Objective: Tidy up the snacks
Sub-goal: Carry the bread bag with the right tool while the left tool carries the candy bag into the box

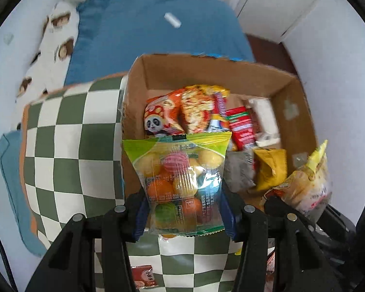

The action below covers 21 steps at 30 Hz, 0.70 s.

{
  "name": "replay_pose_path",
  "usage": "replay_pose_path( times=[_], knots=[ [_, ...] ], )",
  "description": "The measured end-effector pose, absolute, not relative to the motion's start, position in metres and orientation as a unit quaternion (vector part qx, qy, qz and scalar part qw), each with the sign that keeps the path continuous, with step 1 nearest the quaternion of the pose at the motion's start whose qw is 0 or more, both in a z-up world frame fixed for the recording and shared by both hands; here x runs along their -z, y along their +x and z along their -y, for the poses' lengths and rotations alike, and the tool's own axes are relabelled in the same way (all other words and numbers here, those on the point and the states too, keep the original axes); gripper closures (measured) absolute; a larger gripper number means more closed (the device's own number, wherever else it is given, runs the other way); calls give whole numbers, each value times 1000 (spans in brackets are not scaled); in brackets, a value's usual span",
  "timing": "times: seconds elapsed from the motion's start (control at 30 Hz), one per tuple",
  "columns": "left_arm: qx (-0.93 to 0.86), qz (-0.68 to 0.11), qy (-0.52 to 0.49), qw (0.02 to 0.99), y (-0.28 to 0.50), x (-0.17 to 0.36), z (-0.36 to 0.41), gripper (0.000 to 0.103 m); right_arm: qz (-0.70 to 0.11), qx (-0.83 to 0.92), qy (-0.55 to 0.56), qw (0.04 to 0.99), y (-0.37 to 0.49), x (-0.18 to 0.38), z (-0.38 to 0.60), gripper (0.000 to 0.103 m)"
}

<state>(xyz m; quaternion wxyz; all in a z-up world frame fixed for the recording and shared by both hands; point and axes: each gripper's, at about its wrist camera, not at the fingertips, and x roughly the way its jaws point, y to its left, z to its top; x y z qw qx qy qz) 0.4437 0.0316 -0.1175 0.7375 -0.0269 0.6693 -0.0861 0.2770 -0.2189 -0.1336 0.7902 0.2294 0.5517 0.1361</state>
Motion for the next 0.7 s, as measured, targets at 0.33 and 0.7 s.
replay_pose_path(
  times=[0.33, 0.7],
  knots=[
    [64, -731, -27, 679, 472, 175, -34, 54, -612, -132, 245, 740, 329, 186, 195, 60],
    [55, -731, -46, 679, 468, 182, -38, 30, -663, -110, 215, 708, 335, 220, 196, 5]
  ],
)
